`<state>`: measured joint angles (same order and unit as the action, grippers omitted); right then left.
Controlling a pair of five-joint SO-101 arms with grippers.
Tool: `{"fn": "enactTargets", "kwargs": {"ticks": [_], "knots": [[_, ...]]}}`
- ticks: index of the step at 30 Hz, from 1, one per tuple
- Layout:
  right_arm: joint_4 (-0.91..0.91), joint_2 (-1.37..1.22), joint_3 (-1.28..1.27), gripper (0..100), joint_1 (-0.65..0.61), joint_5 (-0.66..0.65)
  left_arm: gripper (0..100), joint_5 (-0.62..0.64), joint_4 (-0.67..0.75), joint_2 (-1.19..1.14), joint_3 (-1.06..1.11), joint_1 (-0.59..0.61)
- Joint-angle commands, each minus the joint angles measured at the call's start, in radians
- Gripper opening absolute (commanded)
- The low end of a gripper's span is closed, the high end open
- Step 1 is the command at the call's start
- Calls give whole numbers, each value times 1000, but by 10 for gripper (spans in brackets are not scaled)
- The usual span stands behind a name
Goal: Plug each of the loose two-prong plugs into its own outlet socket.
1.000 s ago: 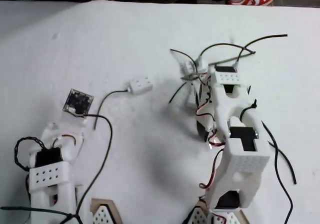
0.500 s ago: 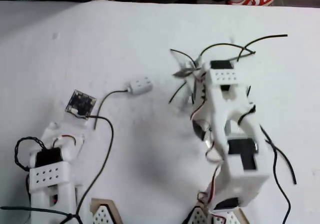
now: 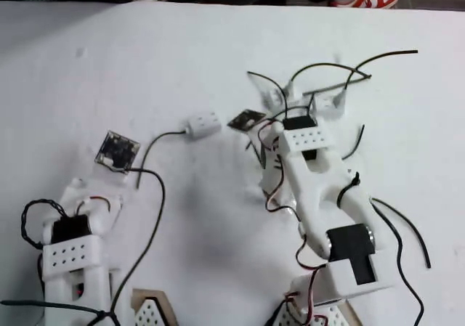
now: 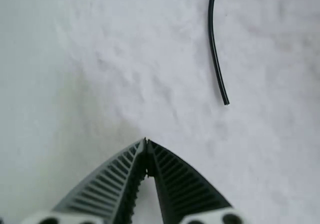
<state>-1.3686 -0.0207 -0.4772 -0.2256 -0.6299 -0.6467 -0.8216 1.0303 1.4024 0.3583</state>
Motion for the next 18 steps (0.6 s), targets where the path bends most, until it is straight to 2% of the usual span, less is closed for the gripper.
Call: {"fn": "enactTargets", "kwargs": {"ticks": [1, 5, 11, 18], "knots": [[-51, 8, 46, 179, -10, 15, 25, -5, 17, 16, 0, -10], [-48, 1, 91, 144, 10, 15, 25, -5, 17, 16, 0, -10], [-48, -7, 94, 143, 12, 15, 25, -5, 17, 16, 0, -10], [2, -140, 100, 142, -15, 20, 24, -5, 17, 16, 0, -10]]}}
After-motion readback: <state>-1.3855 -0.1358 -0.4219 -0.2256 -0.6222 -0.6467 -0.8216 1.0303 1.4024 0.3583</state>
